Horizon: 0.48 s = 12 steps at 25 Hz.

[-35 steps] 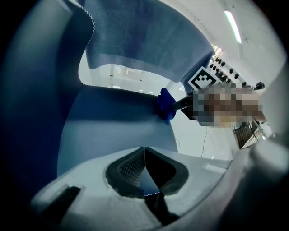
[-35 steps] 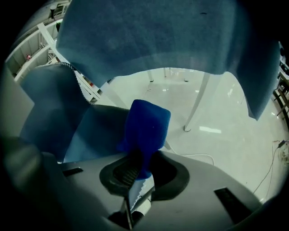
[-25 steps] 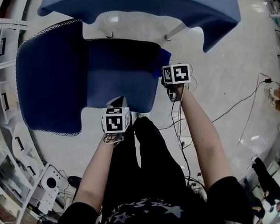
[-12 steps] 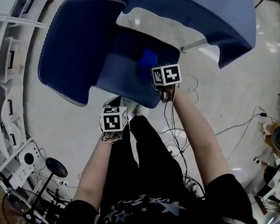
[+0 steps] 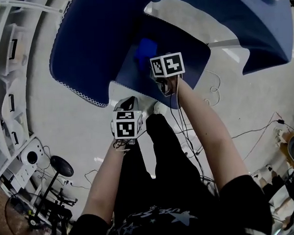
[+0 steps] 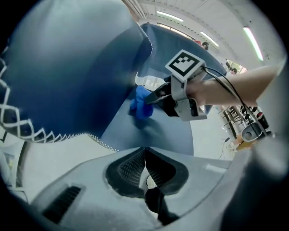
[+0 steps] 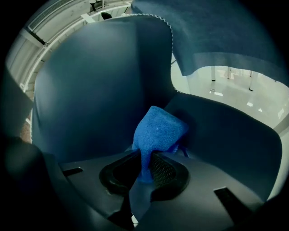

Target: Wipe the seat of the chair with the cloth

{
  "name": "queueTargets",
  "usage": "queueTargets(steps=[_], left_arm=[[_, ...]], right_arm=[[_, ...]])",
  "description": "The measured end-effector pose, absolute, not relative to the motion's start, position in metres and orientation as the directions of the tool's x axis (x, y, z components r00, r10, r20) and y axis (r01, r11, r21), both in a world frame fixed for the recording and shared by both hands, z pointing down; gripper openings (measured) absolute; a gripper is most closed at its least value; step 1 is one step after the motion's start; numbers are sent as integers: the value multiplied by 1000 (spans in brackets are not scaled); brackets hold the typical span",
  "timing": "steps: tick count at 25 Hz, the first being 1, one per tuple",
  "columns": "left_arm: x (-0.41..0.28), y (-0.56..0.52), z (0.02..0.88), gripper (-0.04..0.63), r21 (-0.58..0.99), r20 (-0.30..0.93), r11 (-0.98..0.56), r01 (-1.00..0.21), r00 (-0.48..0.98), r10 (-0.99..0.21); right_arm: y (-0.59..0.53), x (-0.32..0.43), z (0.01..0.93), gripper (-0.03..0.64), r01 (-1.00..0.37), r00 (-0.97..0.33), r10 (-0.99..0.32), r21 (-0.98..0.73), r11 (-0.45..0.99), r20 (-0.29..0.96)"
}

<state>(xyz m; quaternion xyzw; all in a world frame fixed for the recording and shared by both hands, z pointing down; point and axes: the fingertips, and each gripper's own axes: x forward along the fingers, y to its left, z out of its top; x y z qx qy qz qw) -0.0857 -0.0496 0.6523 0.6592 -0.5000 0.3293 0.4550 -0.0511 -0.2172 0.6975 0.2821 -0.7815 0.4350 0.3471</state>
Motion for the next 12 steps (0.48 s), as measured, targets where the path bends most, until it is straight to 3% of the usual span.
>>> queueTargets(steps=[6, 12], left_arm=[[-92, -46, 654, 20, 311, 880, -138, -940, 339, -332], [-99, -50, 662, 20, 304, 890, -171, -937, 343, -301]], right_arm=[[-218, -90, 714, 57, -727, -633, -142, -523, 445, 761], [-219, -75, 729, 57, -777, -585, -178, -483, 403, 791]])
